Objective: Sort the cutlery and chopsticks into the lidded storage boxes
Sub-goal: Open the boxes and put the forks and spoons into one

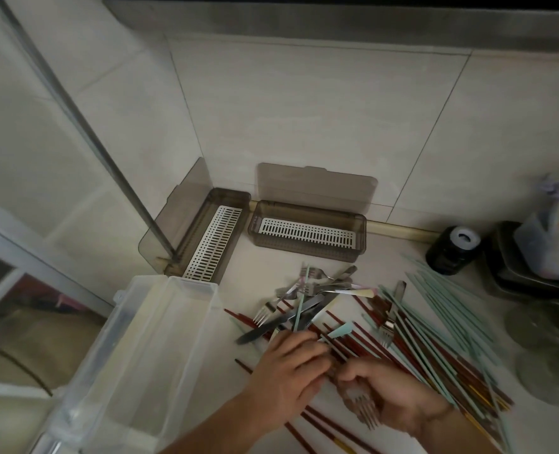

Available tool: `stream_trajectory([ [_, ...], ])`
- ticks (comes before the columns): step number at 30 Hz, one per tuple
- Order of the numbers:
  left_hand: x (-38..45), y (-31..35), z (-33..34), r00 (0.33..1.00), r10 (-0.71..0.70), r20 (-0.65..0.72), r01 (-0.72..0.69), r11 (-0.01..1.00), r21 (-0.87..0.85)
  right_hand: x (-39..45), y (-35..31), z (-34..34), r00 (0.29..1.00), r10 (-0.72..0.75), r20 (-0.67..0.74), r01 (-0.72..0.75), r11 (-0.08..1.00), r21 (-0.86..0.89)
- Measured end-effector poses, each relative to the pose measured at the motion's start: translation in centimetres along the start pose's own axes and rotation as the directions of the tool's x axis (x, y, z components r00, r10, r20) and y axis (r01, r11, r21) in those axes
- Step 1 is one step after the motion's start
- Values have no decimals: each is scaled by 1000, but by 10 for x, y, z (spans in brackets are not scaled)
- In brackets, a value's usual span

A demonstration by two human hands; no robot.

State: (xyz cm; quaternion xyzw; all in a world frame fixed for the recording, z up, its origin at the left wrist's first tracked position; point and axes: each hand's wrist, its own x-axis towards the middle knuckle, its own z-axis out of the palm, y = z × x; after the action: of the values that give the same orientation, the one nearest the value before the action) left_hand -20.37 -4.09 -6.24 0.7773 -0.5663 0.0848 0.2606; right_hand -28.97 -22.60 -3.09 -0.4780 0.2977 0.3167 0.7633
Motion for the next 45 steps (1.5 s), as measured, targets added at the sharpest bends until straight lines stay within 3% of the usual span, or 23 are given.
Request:
stream_trajectory([
  [2, 6, 1, -2, 996, -51, -79, 45, 995, -84, -1, -6, 1, 994, 27, 107, -30, 999, 26],
  [4, 12, 3, -5, 976, -198, -86, 179, 965, -194, -1, -21, 0, 990, -19, 142, 22, 999, -24],
  [6, 15, 4, -9, 879, -477, -3, 445, 821, -359, 2, -42, -4, 984, -174, -21, 166, 962, -218],
  [7, 16, 5, -10, 787, -612, 77, 572, 679, -460, 8, -53, -7, 930, -337, -144, 254, 876, -411],
  [8, 17, 3, -10, 683, -707, 181, 668, 505, -547, 17, -63, -14, 812, -531, -244, 280, 720, -634],
  [10, 19, 1, -9, 495, -785, 373, 746, 164, -645, 37, -82, -26, 572, -778, -258, 54, 350, -935],
  [11, 21, 1, -8, 423, -794, 436, 738, 23, -674, 47, -87, -33, 539, -817, -206, -59, 207, -977],
  [13, 25, 1, -4, 322, -818, 476, 677, -153, -720, 66, -89, -44, 611, -781, -129, -213, -5, -977],
  [15, 25, 0, -1, 263, -836, 482, 636, -226, -738, 80, -82, -51, 663, -737, -129, -333, -136, -933],
  [19, 28, -5, 1, 210, -831, 515, 625, -292, -724, 86, -72, -51, 624, -773, -118, -470, -250, -847],
  [24, 36, -10, 3, 94, -804, 587, 612, -418, -671, 81, -75, -50, 651, -758, 34, -432, -406, -805],
  [28, 41, -8, 2, 52, -796, 603, 592, -462, -660, 62, -81, -42, 550, -814, 187, -369, -438, -820],
  [33, 58, -1, 7, 46, -787, 616, 471, -527, -708, 37, -56, -25, 296, -953, 72, -184, -130, -974],
  [36, 66, 7, 9, 76, -783, 618, 386, -548, -742, 31, -30, 6, 237, -971, 18, -20, -24, -1000],
  [39, 70, 11, 9, 74, -795, 602, 332, -550, -767, 33, -12, 30, 262, -964, -55, 66, 75, -995],
  [41, 68, 12, 9, 59, -812, 580, 347, -528, -775, 34, -4, 37, 357, -928, -104, 93, 146, -985],
  [43, 63, 11, 12, 63, -836, 545, 416, -474, -776, 35, 2, 38, 430, -901, -62, 52, 93, -994],
  [45, 57, 10, 12, 92, -855, 511, 473, -414, -778, 32, 3, 38, 487, -872, 47, 17, -44, -999],
])
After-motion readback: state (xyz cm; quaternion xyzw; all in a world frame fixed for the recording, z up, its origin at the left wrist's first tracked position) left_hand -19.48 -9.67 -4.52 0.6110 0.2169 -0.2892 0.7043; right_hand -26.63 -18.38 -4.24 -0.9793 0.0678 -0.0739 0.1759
